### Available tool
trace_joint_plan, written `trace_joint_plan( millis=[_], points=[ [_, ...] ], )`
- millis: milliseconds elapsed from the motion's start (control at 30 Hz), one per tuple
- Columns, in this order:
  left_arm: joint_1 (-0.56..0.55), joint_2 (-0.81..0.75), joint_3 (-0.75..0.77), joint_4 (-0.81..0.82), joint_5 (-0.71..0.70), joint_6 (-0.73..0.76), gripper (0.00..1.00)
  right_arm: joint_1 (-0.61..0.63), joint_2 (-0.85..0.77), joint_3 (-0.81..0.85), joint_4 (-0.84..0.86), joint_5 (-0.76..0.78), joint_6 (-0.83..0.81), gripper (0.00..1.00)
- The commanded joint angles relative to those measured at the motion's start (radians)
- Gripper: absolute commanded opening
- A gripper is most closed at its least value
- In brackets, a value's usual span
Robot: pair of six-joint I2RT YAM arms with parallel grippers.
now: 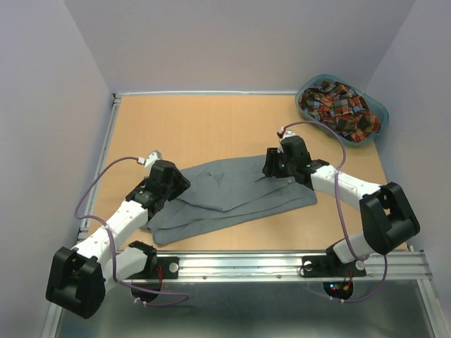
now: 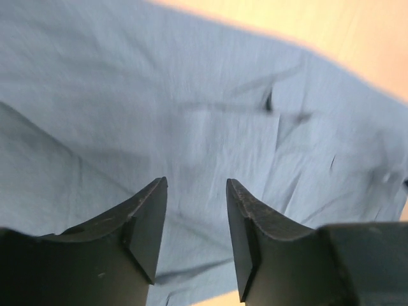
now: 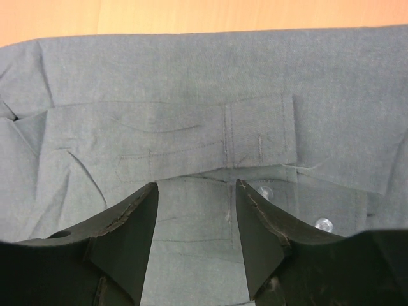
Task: Fold and stack the long sleeve shirts
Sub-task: Fold the shirt
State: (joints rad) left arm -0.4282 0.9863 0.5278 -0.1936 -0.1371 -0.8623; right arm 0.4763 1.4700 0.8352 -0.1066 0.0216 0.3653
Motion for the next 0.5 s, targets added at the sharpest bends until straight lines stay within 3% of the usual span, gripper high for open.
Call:
trace_joint_plan(
  millis=[0, 300, 467],
  points=[
    [0.11, 0.061, 0.037, 0.012, -0.078, -0.009, 0.57, -0.027, 0.035, 0.044, 0.079, -0.058, 0.018, 0.57],
    [0.218, 0.325, 0.018, 0.169, 0.025, -0.032, 0.57, -0.087, 0.144, -0.02, 0.15, -0.045, 0.043, 0.56],
    [0.258, 0.385, 0.029, 0.168, 0.031, -0.041, 0.56, -0.102, 0.119, -0.087, 0.133, 0.07, 0.02, 0.56]
  ],
)
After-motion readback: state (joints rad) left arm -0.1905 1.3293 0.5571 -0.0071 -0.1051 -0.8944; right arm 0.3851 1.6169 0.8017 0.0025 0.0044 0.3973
